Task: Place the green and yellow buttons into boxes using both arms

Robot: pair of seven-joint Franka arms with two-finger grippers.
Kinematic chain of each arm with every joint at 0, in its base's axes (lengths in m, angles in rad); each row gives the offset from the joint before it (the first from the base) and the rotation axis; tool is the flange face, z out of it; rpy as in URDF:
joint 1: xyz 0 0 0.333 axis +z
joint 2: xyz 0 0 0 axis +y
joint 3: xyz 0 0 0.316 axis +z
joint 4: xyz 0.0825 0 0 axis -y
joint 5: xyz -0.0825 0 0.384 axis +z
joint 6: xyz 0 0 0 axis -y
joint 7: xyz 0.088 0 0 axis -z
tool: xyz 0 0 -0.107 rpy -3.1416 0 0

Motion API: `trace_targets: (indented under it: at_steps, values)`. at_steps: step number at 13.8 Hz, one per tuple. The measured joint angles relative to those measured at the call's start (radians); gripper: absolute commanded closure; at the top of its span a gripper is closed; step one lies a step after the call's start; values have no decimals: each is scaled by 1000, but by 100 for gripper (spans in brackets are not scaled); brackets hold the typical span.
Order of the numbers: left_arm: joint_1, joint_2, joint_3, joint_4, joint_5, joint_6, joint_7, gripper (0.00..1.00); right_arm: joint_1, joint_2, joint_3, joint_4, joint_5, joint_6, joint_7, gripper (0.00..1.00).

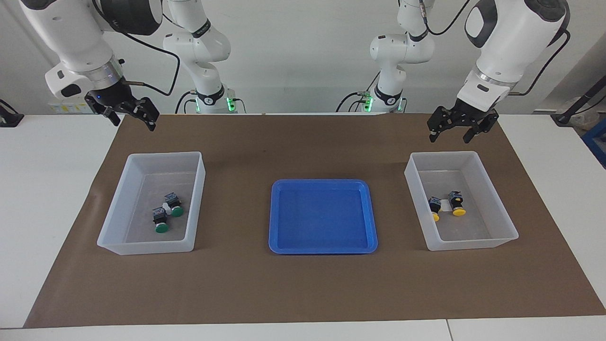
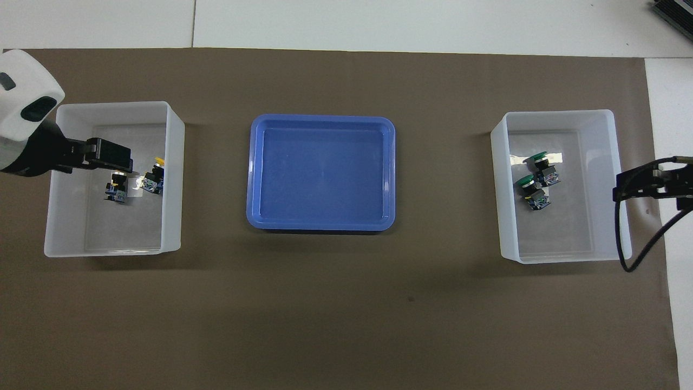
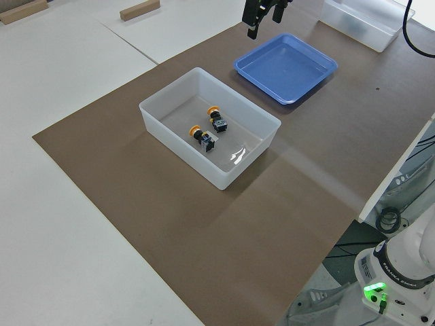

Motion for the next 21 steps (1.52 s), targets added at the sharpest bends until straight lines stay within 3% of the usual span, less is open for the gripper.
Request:
trace_targets:
  at_steps: [21]
  values:
    - [20, -1, 23, -2, 0, 30, 47, 0, 1, 0, 0, 0, 0, 0, 0, 0]
